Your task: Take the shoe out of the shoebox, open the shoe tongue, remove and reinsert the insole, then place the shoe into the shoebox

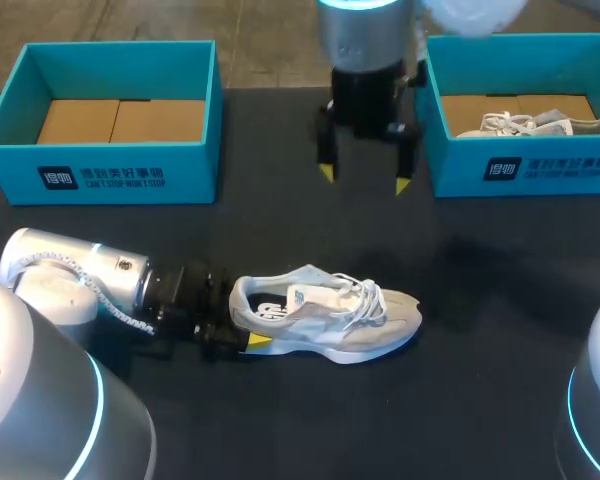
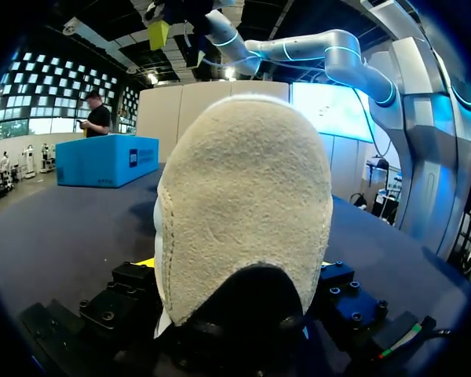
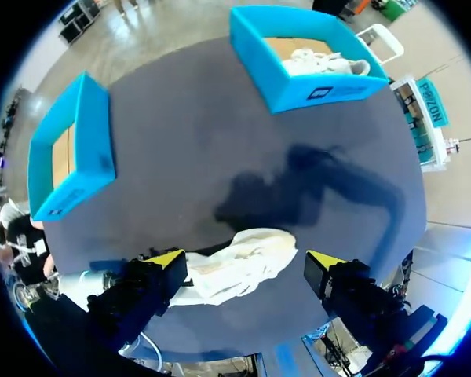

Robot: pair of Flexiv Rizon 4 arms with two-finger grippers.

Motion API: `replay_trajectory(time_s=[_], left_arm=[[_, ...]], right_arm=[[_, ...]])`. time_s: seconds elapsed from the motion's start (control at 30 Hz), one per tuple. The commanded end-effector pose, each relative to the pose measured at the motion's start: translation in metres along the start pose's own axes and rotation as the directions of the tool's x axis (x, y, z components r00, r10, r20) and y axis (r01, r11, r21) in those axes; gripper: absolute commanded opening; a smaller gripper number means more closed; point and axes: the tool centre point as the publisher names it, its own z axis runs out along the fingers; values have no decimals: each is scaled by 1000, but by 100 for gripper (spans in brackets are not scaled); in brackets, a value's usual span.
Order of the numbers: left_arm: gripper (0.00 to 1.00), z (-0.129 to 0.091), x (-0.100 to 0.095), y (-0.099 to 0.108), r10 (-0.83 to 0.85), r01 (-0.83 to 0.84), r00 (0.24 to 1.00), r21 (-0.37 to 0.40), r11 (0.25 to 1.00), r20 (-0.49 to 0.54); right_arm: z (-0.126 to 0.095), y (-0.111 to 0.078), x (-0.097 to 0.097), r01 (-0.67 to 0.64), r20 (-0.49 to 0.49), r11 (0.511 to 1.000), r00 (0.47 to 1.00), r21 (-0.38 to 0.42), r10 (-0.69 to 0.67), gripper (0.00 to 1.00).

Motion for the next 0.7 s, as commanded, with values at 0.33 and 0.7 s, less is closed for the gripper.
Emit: replay_trajectory(time_s=[0.33, 0.7], left_arm=[[0, 0, -1, 6, 0, 0, 1000, 0, 1000, 2], [0, 0, -1, 6, 0, 0, 1000, 0, 1000, 2]], right_arm=[[36, -38, 23, -49, -119, 997, 991, 58, 55, 100], [37, -45, 40, -33, -72, 999, 997, 26, 35, 100]])
